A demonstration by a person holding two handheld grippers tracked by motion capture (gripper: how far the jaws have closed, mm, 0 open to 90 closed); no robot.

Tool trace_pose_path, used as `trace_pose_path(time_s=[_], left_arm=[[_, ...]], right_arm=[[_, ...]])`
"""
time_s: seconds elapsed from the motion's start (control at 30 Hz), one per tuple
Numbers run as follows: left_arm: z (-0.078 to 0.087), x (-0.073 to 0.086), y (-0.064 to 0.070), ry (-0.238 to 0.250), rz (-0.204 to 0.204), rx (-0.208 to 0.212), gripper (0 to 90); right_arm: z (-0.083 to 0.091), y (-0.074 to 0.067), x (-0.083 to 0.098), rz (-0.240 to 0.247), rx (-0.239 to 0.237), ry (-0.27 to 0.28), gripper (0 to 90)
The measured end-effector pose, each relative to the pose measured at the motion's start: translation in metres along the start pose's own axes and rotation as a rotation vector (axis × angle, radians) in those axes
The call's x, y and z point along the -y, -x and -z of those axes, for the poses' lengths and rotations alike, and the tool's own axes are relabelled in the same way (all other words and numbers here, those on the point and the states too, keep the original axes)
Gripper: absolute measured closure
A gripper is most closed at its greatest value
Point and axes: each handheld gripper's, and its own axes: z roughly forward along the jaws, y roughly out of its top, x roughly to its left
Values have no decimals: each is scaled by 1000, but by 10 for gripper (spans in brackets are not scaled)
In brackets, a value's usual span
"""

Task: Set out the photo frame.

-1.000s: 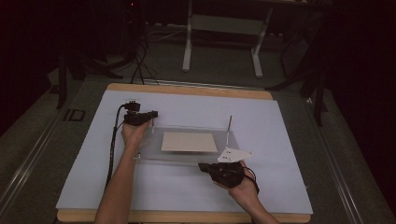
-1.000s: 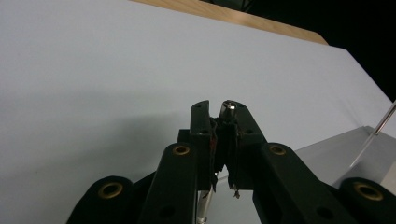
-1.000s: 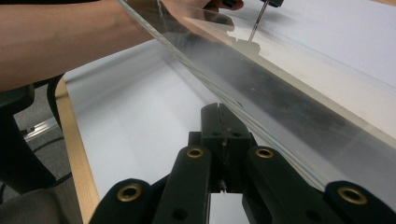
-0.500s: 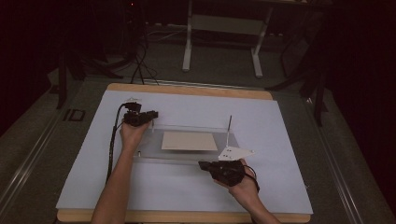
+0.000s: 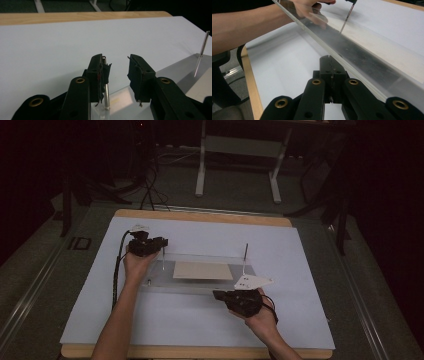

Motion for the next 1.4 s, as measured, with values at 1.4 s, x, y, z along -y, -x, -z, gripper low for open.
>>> trace_pose_path(time_s=[1.4], left_arm=[[74,18,9,55,-129,84,583]], right_arm=[[4,16,-34,-12,26,54,900]])
